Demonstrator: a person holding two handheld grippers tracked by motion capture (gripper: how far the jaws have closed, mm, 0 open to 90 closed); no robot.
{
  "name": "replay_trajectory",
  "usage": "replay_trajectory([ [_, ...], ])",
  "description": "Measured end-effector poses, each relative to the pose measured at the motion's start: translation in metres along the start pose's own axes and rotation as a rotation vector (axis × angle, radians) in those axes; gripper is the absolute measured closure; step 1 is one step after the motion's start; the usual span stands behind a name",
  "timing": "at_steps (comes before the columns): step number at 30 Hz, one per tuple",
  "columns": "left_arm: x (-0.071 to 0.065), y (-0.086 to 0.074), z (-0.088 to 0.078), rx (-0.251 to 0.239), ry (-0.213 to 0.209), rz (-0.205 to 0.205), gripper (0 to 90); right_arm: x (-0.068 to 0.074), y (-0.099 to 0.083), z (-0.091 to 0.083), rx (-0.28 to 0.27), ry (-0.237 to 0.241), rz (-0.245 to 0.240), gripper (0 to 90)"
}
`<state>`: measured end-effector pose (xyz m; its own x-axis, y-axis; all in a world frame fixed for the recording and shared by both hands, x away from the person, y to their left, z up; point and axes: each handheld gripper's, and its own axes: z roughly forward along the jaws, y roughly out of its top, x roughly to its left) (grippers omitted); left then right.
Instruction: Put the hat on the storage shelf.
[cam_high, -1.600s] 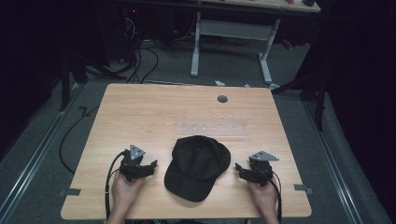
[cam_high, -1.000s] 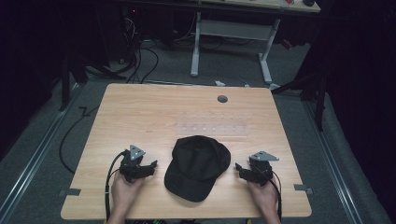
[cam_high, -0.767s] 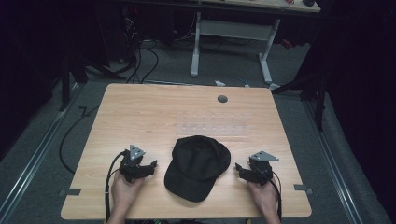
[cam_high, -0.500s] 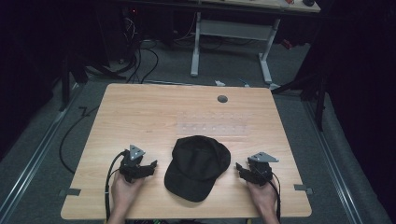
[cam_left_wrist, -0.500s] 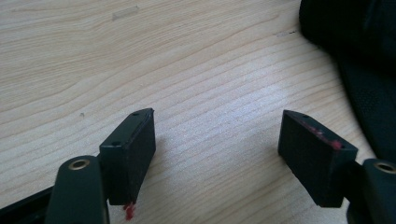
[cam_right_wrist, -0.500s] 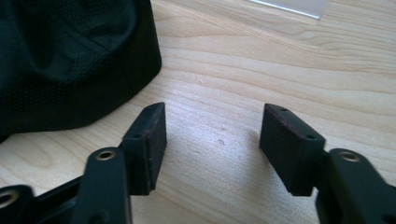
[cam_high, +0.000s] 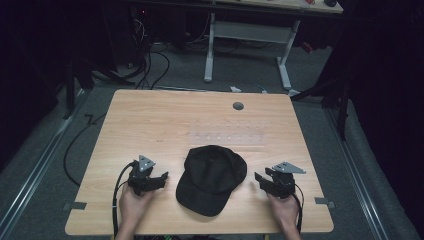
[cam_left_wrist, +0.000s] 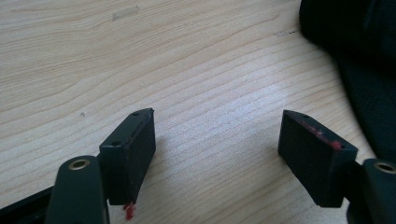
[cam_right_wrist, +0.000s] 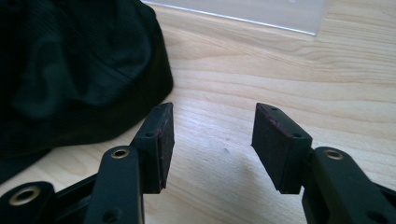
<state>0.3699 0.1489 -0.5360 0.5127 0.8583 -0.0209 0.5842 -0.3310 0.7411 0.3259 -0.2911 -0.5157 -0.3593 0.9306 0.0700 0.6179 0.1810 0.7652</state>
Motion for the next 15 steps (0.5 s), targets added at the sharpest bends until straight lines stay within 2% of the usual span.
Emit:
replay_trajectory([
  [5, 0.000, 0.000, 0.000, -0.001, -0.001, -0.001, 27.7, 0.003, 0.002, -0.003, -0.004, 0.038, 0.011, 49.2],
  [15, 0.000, 0.000, 0.000, -0.001, 0.000, -0.001, 27.7, 0.019, 0.017, -0.012, -0.041, 0.090, -0.024, 46.7],
])
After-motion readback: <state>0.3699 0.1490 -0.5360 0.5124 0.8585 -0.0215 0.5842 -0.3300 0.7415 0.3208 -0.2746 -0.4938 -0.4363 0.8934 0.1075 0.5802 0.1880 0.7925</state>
